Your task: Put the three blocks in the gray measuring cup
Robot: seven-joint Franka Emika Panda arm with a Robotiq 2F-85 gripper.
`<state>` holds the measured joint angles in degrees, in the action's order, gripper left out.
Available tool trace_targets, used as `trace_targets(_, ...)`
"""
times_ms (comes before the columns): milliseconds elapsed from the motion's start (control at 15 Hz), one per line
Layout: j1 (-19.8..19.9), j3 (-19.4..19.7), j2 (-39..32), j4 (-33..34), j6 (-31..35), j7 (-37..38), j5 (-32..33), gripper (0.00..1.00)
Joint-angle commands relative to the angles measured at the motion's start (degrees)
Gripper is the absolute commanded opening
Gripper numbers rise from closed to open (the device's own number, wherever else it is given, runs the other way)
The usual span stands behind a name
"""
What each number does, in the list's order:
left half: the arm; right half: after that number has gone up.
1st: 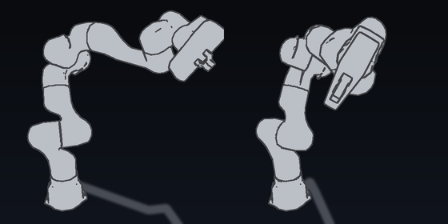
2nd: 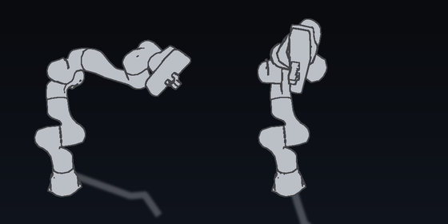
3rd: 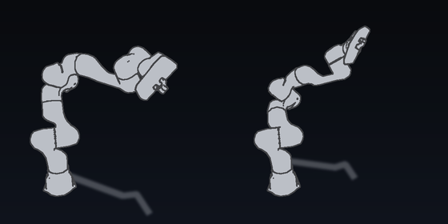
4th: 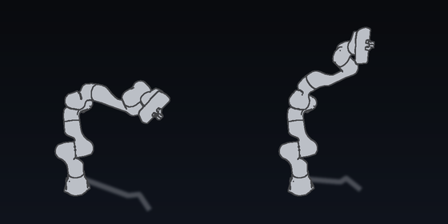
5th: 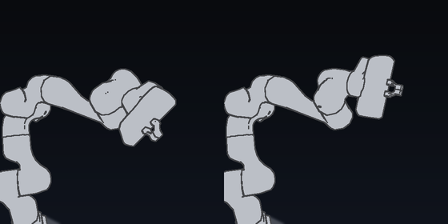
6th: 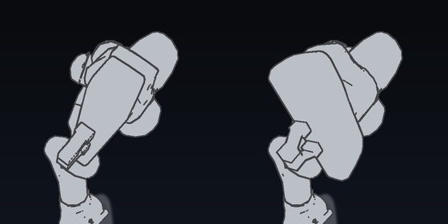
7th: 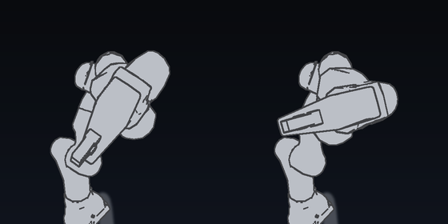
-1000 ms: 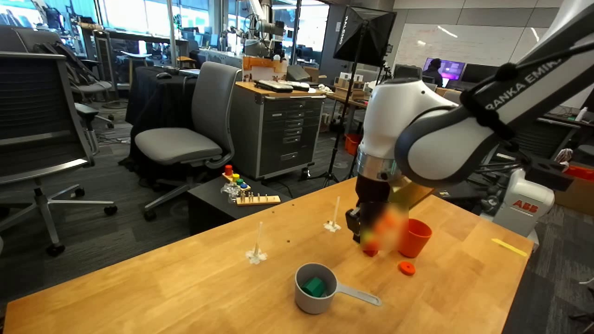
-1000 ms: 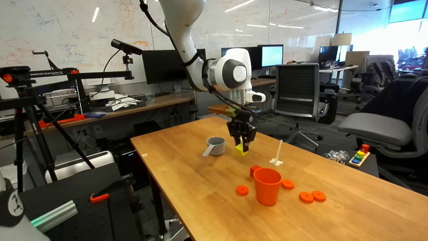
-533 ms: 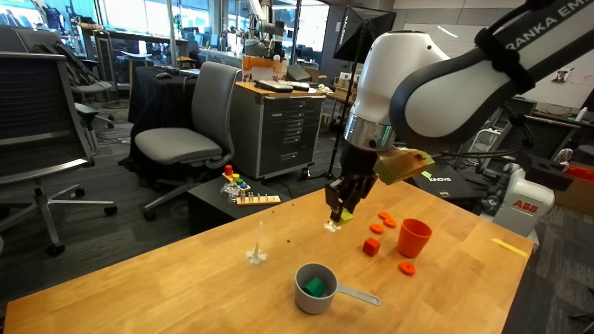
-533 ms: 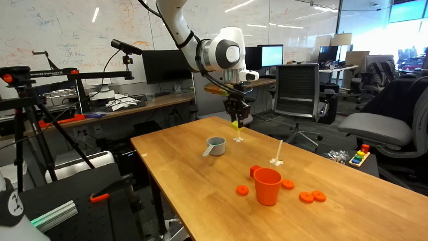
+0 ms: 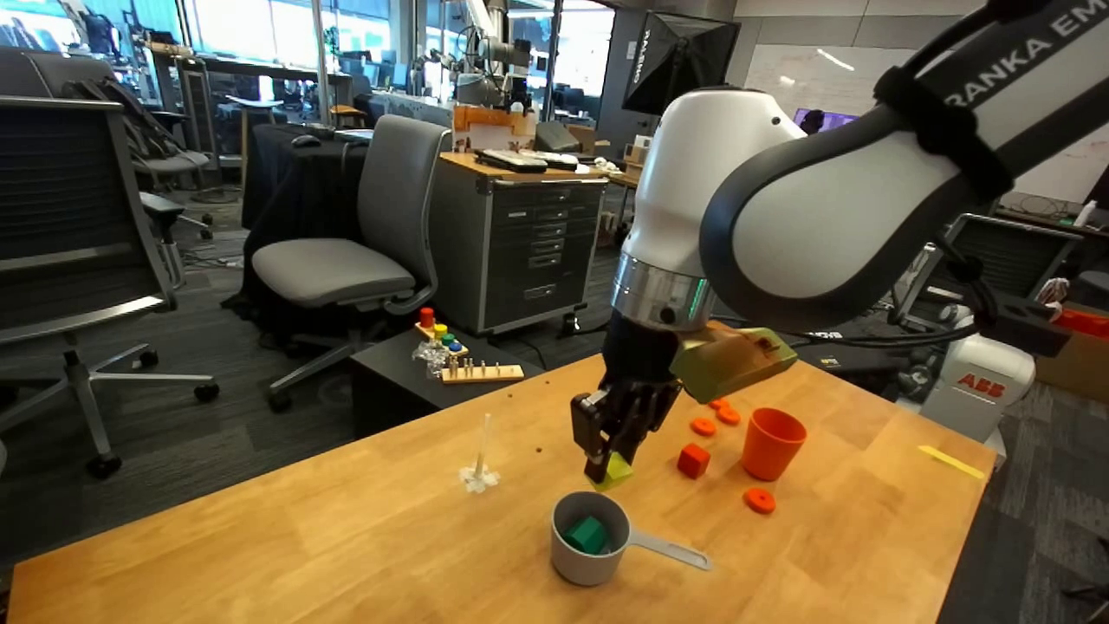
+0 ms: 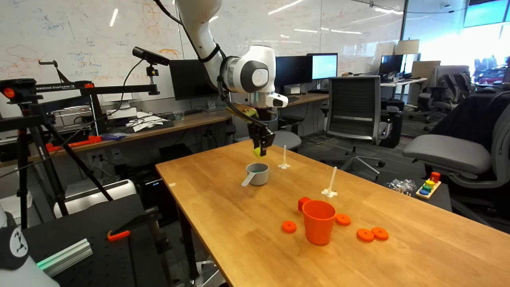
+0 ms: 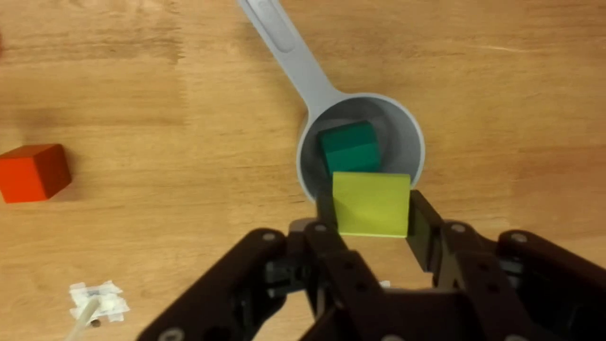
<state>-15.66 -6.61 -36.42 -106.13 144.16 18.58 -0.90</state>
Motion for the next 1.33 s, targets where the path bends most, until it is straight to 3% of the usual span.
trace_targets(0,-1.11,0.31,-2.09,2.40,0.13,-0.14,-0.75,0.15)
trace_targets(67,-1.29,0.50,-2.69,2.82,0.07,-0.15,-0.58,0.15)
trace_targets(133,-1.56,0.79,-3.21,3.18,-0.02,0.45,-0.54,0.65)
trace_targets(200,-1.57,0.81,-3.86,3.60,-0.21,-0.06,-0.29,0.66)
trace_targets(533,-1.75,2.49,-3.66,3.45,-1.17,0.40,0.81,1.00)
trace_targets(1000,-1.55,10.58,2.45,-1.30,-1.85,3.23,7.25,1.00)
trace_targets(1267,0.10,11.95,2.18,-2.10,-1.35,3.71,7.61,1.00)
